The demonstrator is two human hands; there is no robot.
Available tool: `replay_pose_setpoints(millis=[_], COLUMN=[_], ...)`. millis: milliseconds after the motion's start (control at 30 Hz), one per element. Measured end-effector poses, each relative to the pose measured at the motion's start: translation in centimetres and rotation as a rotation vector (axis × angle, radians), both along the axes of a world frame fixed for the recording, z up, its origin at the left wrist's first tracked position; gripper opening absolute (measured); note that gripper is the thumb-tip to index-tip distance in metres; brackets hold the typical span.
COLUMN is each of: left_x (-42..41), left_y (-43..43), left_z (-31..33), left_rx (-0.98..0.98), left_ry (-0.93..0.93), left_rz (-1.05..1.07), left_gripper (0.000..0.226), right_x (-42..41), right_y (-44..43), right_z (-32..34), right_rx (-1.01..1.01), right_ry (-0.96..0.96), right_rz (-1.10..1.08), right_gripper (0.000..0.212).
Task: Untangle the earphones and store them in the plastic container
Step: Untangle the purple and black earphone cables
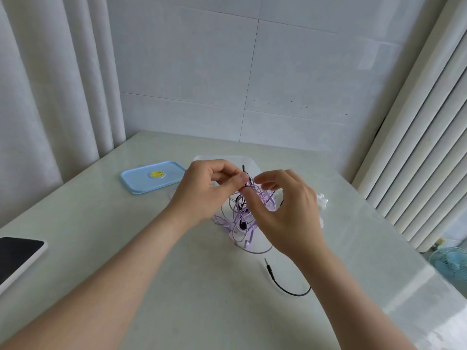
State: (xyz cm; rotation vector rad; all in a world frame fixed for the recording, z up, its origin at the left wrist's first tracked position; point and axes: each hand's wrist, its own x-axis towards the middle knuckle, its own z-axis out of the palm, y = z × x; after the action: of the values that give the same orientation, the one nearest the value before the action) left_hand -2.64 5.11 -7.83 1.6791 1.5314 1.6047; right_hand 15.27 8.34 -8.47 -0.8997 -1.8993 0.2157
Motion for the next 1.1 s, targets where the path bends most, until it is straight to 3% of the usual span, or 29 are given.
replay_pose_setpoints(millis=[133,300,433,567,667,800,900,1033,1100], left_x=[0.1,0.6,0.9,0.3,0.0,0.8,1.3,1.8,1.8], left_y=[-0.1,-0.3,-0.4,0.1,0.3,-0.3,-0.6,-1.0,-1.0], left_z=[0.3,0.4,0.9,0.9,0.7,0.8,1.1,1.6,1.5], left_rx=[-0.003,0.021,0.064,0.075,0.015,-0.062,-0.042,-0.021,-0.015], left_ry=[-0.041,-0.097,-0.254,-0.405,-0.435,-0.29,-0.229,-0.252,-0.244], left_rz=[-0.032,-0.032,-0.037,0.052,0.033,-0.016,-0.072,-0.151,-0.188], left_gripper=[0.013,0.015,0.018,0.019,0.017,0.018,0.02,0.015,0.017], right_x=[-0.4,-0.2,0.1,0.2,0.0,-0.2,-0.2,-0.3,-0.3], right_y=[0.2,0.5,0.7,0.7,0.4,0.0,0.3,0.2,0.1], right_z=[-0.4,-0.6,-0.6,-0.9,-0.8,-0.5,-0.6,-0.6,-0.3], right_rx=[-0.121,-0.162,-0.255,-0.244,-0.239,-0.135,-0.064,-0.08,-0.142], right_ry=[-0.051,-0.034,-0.108,-0.208,-0.174,0.011,0.041,0.003,0.066], right_rz=[0.023,-0.063,-0.084,-0.118,-0.131,-0.06,-0.014,0.034,0.119], right_gripper=[0.03,0.002,0.011,0.033,0.053,0.032,0.012,0.002,0.007])
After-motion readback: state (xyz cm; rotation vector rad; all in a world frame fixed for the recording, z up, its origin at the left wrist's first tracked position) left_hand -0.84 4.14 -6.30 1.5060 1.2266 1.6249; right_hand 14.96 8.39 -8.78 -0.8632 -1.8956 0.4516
